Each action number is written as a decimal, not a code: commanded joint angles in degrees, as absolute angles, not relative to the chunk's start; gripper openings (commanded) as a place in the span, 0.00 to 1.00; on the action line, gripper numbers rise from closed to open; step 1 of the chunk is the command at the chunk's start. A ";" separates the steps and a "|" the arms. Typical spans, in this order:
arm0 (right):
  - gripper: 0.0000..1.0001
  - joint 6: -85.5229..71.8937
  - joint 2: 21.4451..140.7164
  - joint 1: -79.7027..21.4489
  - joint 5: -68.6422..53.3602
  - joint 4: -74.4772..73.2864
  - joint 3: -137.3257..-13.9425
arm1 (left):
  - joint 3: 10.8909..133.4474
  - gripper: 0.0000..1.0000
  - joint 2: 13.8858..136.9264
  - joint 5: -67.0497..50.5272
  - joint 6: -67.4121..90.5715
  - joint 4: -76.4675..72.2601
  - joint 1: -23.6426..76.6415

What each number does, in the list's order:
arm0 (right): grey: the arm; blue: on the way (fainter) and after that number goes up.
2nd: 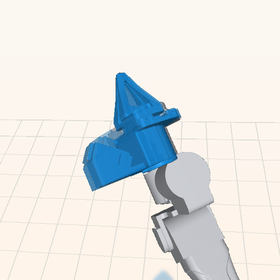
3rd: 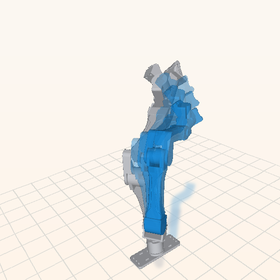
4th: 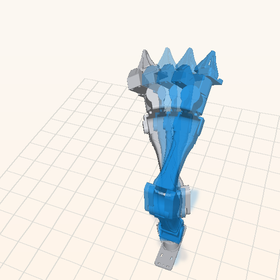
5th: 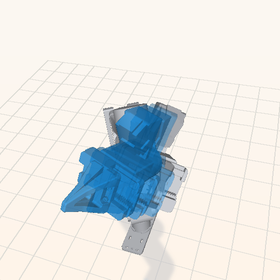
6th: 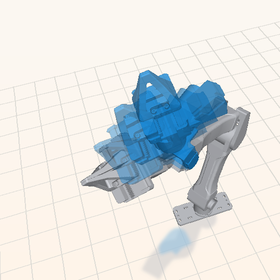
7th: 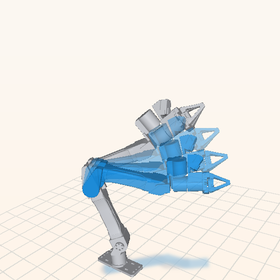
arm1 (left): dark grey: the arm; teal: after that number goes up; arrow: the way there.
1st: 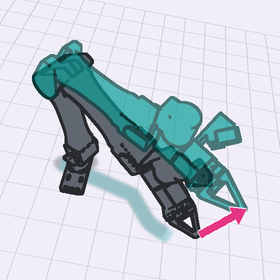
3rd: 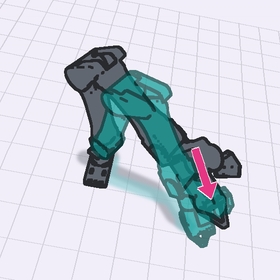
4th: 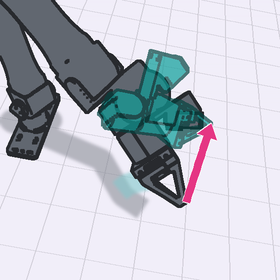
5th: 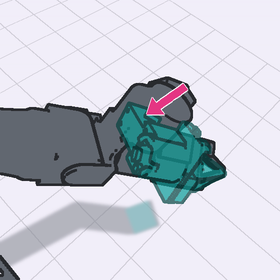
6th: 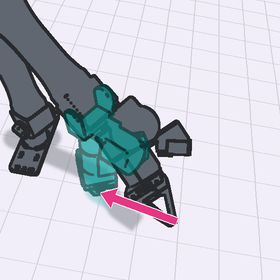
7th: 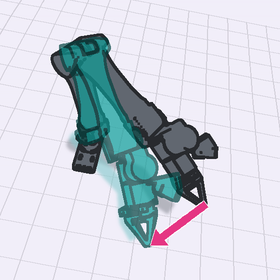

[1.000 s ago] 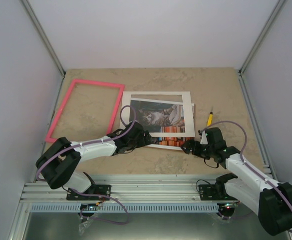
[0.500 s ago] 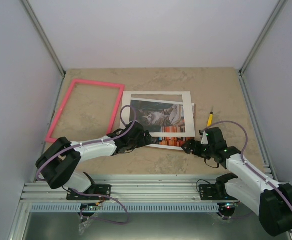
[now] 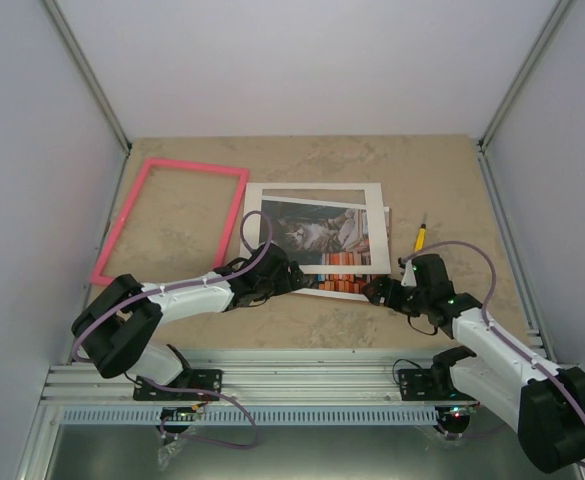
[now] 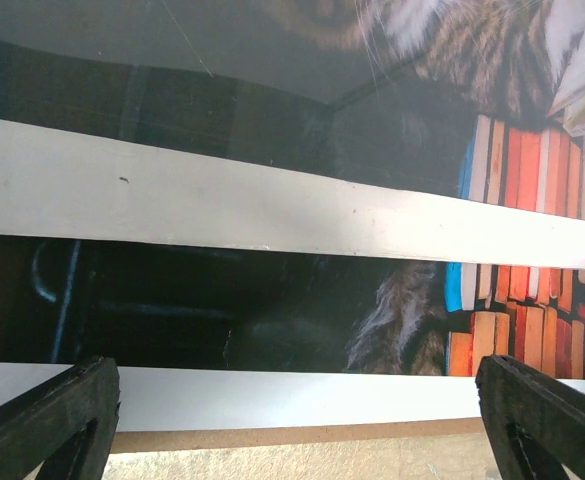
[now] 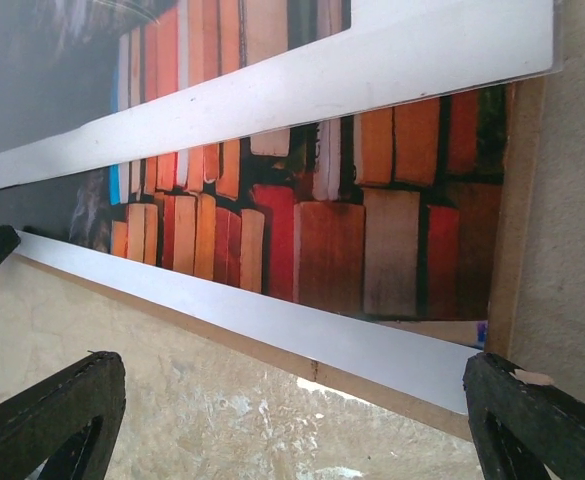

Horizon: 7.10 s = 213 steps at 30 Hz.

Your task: Take the photo out of the frame

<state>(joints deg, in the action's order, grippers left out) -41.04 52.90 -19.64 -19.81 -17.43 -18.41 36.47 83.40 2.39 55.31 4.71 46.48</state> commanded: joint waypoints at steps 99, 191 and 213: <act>0.98 -69.10 49.77 -16.35 -24.22 -0.31 -6.07 | 33.27 0.99 81.96 -1.32 56.82 2.64 46.67; 0.01 -64.95 30.44 -13.33 -28.15 -19.29 -22.47 | 26.47 0.99 47.85 13.72 68.51 16.16 46.67; 0.01 -59.60 22.59 -13.31 -30.25 -38.00 -45.27 | 29.27 0.99 42.66 14.85 69.29 21.18 46.67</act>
<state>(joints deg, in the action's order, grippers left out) -62.02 22.59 -13.58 -29.30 -34.26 -40.27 27.20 43.64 13.67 68.93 19.46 46.50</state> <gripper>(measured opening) 0.010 0.992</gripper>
